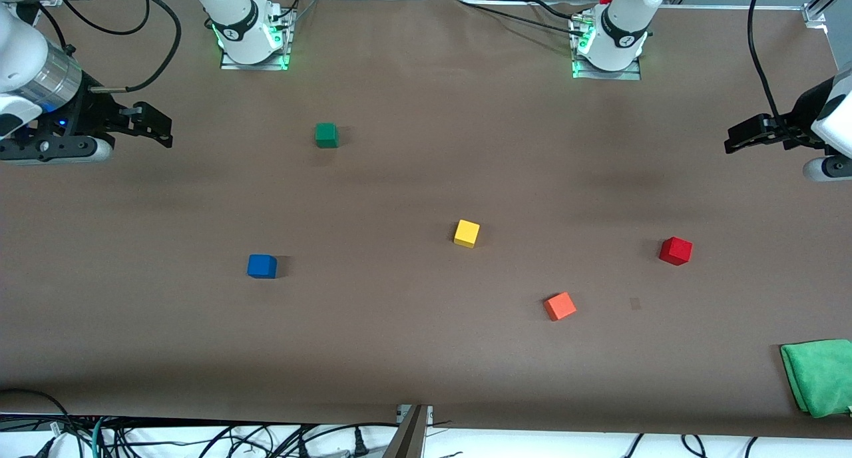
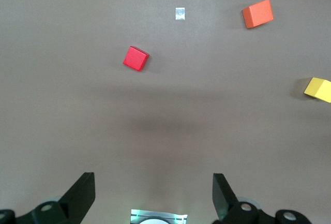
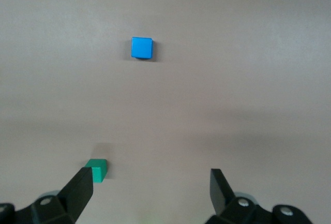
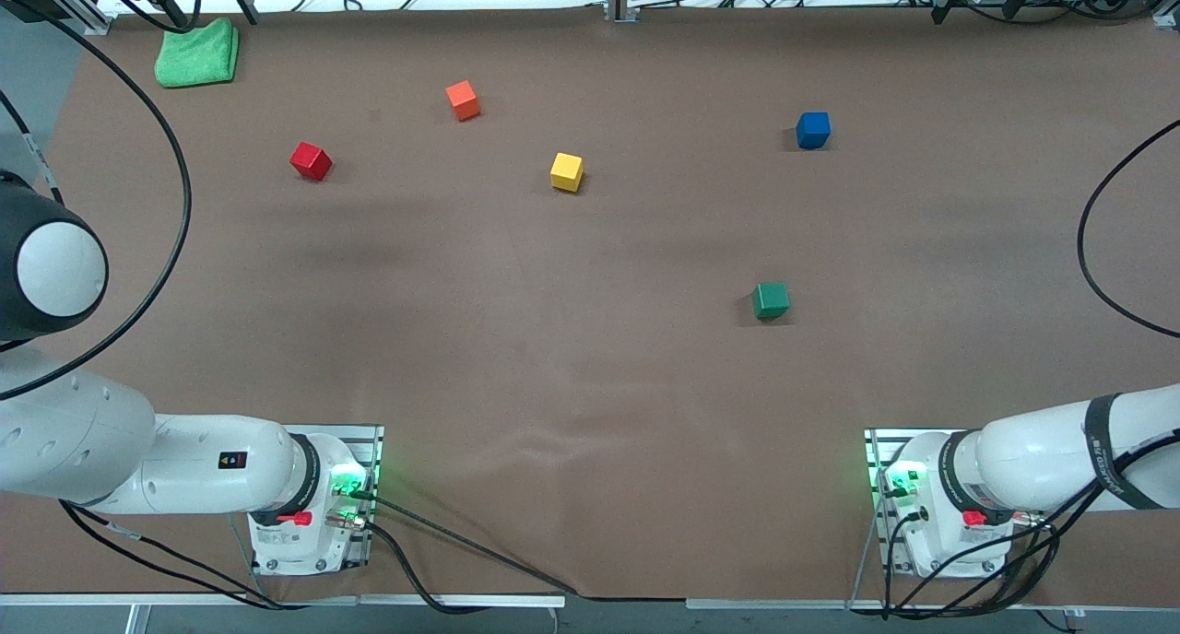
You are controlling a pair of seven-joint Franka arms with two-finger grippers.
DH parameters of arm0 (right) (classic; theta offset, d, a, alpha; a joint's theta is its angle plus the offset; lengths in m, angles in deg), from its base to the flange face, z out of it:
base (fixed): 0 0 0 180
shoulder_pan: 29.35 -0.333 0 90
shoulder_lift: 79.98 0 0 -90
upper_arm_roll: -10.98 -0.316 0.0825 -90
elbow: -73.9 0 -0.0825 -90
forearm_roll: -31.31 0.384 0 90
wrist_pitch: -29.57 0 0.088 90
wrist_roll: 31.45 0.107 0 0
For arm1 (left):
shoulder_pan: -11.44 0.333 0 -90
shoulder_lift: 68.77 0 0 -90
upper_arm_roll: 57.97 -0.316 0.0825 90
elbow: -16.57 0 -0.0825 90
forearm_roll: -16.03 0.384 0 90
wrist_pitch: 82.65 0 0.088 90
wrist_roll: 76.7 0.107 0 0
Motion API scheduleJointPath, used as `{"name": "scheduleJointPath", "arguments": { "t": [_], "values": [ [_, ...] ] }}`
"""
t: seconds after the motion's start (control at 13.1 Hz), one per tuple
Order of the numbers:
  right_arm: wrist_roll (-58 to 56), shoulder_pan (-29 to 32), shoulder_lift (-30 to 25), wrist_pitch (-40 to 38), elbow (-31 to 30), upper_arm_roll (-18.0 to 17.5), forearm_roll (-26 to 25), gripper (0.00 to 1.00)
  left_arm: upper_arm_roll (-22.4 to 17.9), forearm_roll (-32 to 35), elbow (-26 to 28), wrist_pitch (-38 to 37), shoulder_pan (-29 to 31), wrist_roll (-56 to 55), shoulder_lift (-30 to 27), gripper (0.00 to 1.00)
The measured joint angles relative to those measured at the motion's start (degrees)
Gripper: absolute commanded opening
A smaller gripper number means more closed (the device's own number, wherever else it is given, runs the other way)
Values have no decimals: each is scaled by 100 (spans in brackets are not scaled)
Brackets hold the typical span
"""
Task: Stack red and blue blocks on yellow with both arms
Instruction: 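Reach the right gripper to the blue cube while the left gripper reaches the red cube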
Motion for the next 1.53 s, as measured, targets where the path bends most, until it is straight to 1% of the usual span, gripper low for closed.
{"name": "scheduleJointPath", "arguments": {
  "t": [0.31,0.46,0.61,0.76,0.92,1.07,1.15,1.3,1.45,1.53],
  "values": [
    [0,3,20,31,60,-1,-4,99,-60,2,-46,-7,2,0,99,100],
    [0,5,29,48,65,-2,-17,100,-87,3,-40,-21,5,1,272,100],
    [1,9,64,55,73,-5,-20,100,-93,5,-15,-3,5,7,708,100],
    [1,8,106,147,115,-37,-18,99,-98,6,-1,282,13,139,1276,100],
    [-2,-20,172,263,161,-96,-17,100,-106,7,82,893,72,431,1840,100],
    [-3,-110,316,372,167,-144,-18,100,-115,8,373,1963,193,877,2319,100],
    [-3,-148,484,400,161,-156,-18,100,-122,9,565,2531,268,1166,2503,100],
    [-3,-190,1001,623,151,-158,-19,100,-125,9,944,3490,425,1697,2738,100],
    [-3,-193,1550,1295,148,-157,-19,100,-124,9,1385,4368,485,2134,2812,100],
    [-3,-202,1828,1631,150,-157,-20,100,-123,9,1603,4693,485,2286,2816,100]
  ]
}}
